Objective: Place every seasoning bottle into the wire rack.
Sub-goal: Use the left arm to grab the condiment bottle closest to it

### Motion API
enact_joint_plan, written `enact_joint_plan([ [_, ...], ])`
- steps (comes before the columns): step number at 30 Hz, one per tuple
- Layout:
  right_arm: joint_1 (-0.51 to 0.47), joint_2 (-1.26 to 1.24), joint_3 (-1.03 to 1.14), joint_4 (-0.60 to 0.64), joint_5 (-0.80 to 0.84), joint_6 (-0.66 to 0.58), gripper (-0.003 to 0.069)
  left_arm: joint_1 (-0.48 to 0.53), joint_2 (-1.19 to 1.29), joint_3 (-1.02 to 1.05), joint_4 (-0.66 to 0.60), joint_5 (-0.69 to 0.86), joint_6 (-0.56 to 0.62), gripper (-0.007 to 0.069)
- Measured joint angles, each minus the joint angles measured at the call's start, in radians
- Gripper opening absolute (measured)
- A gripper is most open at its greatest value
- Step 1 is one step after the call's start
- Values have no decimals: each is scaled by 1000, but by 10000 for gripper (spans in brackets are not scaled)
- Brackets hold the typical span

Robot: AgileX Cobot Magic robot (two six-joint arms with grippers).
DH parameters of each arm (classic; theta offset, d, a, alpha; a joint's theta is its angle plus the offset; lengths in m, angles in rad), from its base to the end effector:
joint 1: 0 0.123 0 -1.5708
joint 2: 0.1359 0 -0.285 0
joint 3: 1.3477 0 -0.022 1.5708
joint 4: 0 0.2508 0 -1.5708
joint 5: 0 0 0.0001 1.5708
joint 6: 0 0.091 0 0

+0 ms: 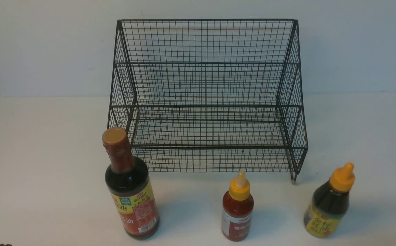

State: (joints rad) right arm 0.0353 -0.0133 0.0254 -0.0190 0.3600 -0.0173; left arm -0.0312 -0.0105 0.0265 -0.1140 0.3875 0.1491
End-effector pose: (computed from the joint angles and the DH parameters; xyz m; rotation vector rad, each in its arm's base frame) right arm 0.0529 0.0013 0.1729 -0.0606 1.8546 -0.0061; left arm 0.0521 -0.0056 0.1703 0.0998 1.8820 -0.0321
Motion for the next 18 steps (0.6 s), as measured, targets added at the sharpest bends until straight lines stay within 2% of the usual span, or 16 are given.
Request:
enact_joint_plan([
  [15, 0, 0, 0, 0, 0, 0, -15, 0, 0, 0, -1, 0, -1, -5],
  [18, 0, 0, 0, 0, 0, 0, -15, 0, 0, 0, -83, 0, -61, -5],
])
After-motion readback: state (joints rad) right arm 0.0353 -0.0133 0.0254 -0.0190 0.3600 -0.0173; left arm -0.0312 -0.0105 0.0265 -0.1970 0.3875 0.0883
